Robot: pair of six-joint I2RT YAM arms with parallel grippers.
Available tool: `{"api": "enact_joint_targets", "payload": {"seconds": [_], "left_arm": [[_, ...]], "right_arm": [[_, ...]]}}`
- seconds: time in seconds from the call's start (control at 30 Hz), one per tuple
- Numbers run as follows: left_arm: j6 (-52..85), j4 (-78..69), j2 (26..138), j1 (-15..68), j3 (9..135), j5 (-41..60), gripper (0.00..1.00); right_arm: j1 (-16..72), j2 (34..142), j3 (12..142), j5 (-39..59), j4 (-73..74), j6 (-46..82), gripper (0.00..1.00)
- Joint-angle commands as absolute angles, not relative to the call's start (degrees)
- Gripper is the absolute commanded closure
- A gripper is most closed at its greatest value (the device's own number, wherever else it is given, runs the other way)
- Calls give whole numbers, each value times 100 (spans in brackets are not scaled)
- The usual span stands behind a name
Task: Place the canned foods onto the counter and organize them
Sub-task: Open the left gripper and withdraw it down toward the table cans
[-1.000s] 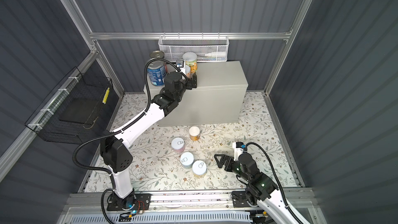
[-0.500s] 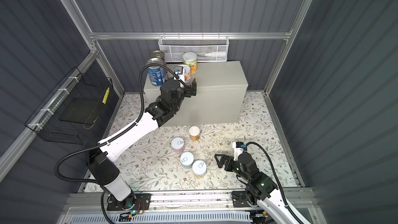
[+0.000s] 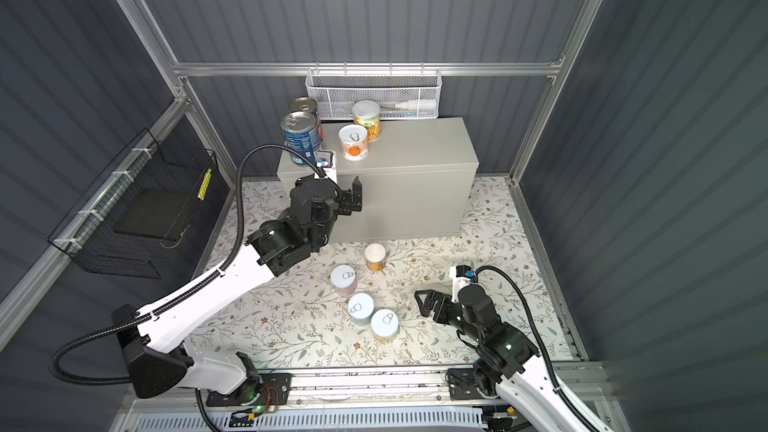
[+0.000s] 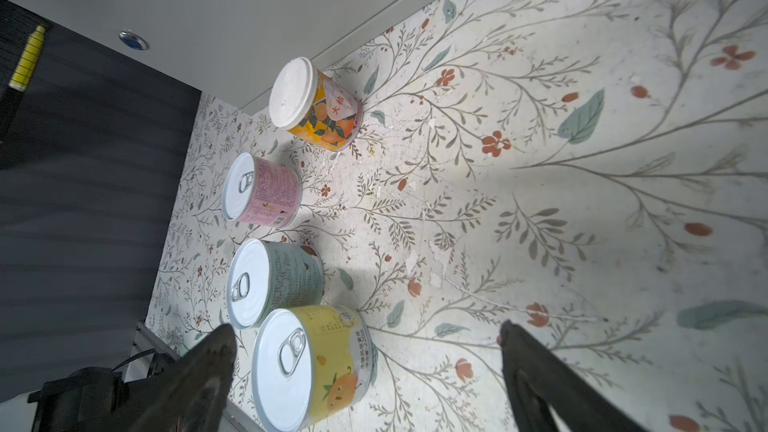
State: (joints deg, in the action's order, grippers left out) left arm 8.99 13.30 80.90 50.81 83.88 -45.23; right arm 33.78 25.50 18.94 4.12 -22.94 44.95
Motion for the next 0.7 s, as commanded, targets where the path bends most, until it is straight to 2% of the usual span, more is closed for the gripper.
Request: {"api": "enact_joint_targets", "payload": {"seconds": [0.0,0.17,0.3,0.47,0.67], "left_arm": [[1375,2201,7874,5071,8156,-4808,0],[1875,3483,7720,5069,7890,-4697,0],[2396,3867,7341,5071,7384,-4378,0],[3002,3658,6713,5072,6262,-4403,0],[3606,4147,6582,5071,6194,-3963,0]], "right_arm": [[3365,2998,2260,218,-2533,4079,1],[3358,3762,2692,-301,-2560,3492,1],[3363,4084,2909,-148,-2274,3156,1],[3363,3959,2652,206,-1696,2946,1],[3370,3714,2735,282,-2184,2965,1]]}}
